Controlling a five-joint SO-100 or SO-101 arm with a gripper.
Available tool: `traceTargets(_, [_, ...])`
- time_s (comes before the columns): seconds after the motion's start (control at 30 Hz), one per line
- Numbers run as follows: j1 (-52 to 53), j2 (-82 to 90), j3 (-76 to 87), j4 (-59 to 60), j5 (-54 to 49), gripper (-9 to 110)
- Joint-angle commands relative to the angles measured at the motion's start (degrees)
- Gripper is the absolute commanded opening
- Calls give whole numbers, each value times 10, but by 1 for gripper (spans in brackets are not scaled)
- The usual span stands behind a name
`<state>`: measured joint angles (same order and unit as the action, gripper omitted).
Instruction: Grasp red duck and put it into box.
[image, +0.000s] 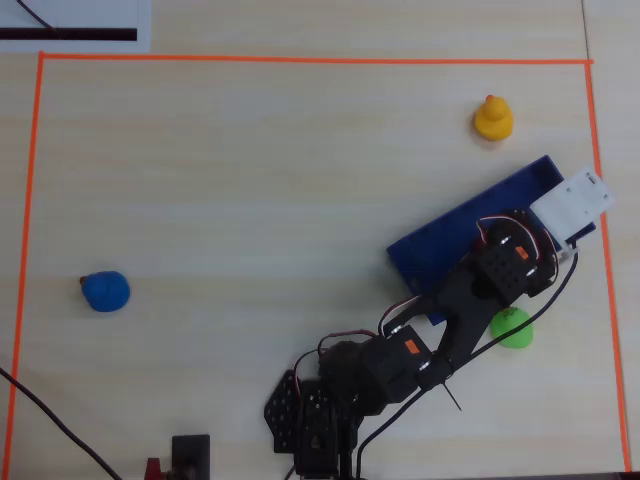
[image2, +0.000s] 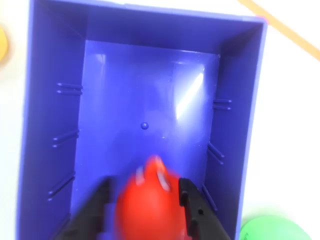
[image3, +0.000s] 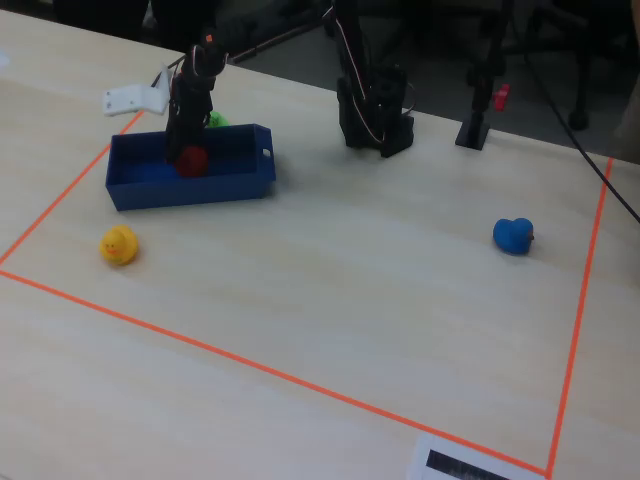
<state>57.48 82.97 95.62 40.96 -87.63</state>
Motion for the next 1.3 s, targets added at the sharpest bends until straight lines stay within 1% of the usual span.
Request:
traceTargets(0.0, [-11, 27, 0, -12, -4, 31])
traceTargets(0.13, [-19, 50, -5, -13, -1, 29])
traceTargets(0.17, [-22, 67, -10, -10, 3, 27])
traceTargets(0.23, [-34, 122, -32, 23, 19, 16])
traceTargets(0.27, [-48, 151, -64, 68, 31, 14])
traceTargets(0.33, [-91, 207, -149, 187, 55, 3])
traceTargets(0.37, [-121, 238, -180, 247, 62, 0])
traceTargets(0.43, [-197, 308, -193, 351, 62, 0])
traceTargets(0.47, [-242, 351, -165, 386, 60, 0])
traceTargets(0.53, [-333, 453, -41, 418, 40, 0])
traceTargets(0.63, [-455, 612, 207, 403, 7, 0])
traceTargets(0.7, [-515, 712, 352, 393, -37, 0])
traceTargets(0.8, [-588, 824, 496, 397, -48, 0])
traceTargets(0.9, [-618, 894, 590, 402, -51, 0])
traceTargets(1.03, [-618, 982, 693, 397, -83, 0])
traceTargets(1.13, [-610, 1038, 737, 389, -86, 0])
traceTargets(1.27, [-593, 1058, 768, 377, -100, 0])
